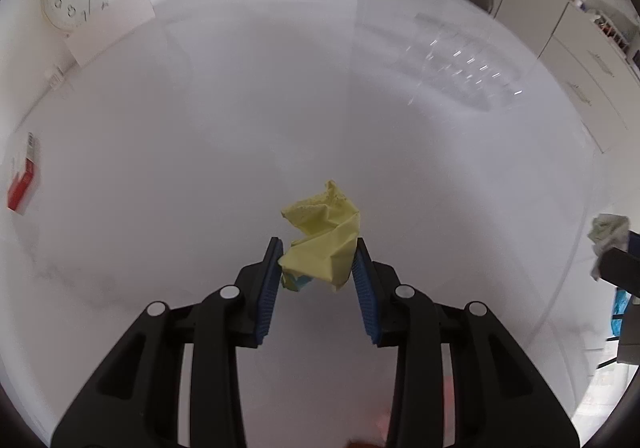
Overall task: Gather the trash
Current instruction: 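Carry yellow paper and grey paper ball to the wastebasket and open both tools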
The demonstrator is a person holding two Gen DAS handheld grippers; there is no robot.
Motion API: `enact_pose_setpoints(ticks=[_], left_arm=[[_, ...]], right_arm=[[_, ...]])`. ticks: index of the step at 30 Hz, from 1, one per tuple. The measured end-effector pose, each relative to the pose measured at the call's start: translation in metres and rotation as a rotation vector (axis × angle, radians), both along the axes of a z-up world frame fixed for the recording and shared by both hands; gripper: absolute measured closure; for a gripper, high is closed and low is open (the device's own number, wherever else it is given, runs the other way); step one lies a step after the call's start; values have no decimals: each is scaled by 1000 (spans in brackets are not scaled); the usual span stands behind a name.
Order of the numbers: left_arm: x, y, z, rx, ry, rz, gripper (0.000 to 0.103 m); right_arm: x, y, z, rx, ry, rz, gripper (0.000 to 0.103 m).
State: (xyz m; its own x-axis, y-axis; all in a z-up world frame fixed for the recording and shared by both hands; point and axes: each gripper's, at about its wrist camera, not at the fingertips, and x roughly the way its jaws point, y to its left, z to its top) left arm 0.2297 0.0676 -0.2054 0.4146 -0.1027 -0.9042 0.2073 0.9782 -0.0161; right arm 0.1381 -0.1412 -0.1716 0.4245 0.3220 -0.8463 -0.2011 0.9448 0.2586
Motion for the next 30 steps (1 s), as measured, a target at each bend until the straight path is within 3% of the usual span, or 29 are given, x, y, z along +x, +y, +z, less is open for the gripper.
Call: enact_pose_setpoints(ticks=[5,11,16,22,30], left_arm=[[-41,-18,47,-7,-46,-39,68],[-102,-61,88,-47,-56,-116,68],[-151,-109,101,-104,-27,-227,67],[-207,-185,86,-118,25,-393,67],[-250,-255,61,-95,86,-533,67]], right_arm=[[-38,-24,19,2,-33,-52,72],[-118,-75,38,-26,-54,-165,72],[-181,-126,34,-56,-30,-294,71],[-246,-185,-9,-80,64,-428,71],[-289,-234,-111,-42,240,-507,69]])
